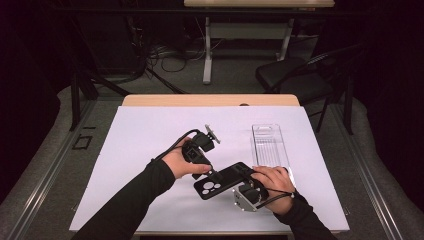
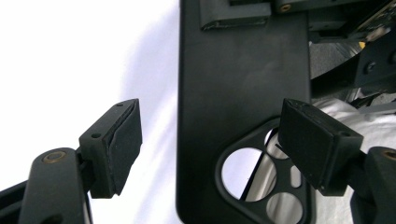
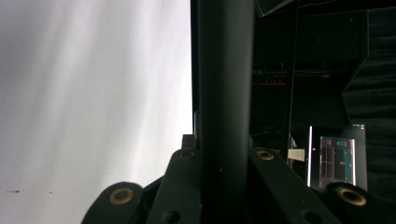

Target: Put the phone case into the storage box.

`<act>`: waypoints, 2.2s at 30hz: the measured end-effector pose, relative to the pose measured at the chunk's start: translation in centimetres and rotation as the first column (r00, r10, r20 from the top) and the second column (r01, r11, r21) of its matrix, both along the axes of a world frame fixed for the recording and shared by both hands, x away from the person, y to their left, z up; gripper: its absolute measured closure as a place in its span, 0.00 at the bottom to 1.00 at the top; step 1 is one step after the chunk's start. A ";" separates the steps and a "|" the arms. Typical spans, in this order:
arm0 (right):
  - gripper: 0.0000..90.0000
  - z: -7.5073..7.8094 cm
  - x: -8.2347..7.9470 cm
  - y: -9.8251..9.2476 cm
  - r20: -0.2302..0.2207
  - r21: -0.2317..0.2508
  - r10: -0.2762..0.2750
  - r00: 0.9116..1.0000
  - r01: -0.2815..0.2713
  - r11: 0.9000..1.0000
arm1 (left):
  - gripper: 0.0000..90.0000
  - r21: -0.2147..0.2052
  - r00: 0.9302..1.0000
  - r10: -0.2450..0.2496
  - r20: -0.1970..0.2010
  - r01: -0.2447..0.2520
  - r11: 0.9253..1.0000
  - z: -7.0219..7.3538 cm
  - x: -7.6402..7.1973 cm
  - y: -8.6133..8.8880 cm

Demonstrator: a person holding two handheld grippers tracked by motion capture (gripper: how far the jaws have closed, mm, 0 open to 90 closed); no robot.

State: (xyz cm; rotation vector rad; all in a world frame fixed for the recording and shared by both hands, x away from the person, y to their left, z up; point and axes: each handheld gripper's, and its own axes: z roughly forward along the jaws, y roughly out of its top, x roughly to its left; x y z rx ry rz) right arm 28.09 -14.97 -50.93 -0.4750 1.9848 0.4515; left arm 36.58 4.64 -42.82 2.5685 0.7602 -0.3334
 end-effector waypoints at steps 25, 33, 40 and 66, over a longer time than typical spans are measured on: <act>0.98 0.5 0.1 -0.5 -0.067 0.070 0.002 0.998 0.002 0.998 | 0.28 -0.038 0.994 0.081 0.069 -0.079 0.996 0.0 0.4 2.8; 0.98 0.8 0.1 -0.8 -0.117 0.109 0.002 0.993 0.011 0.994 | 0.28 -0.060 0.990 0.118 0.077 -0.114 0.992 -0.1 0.5 4.1; 0.98 1.0 0.2 -1.1 -0.164 0.162 0.008 0.986 0.019 0.987 | 0.28 -0.077 0.986 0.142 0.089 -0.135 0.988 -0.1 0.5 5.2; 0.98 1.5 0.7 -2.1 -0.306 0.291 0.023 0.952 0.070 0.954 | 0.31 -0.139 0.969 0.188 0.160 -0.166 0.976 -0.4 -0.6 6.8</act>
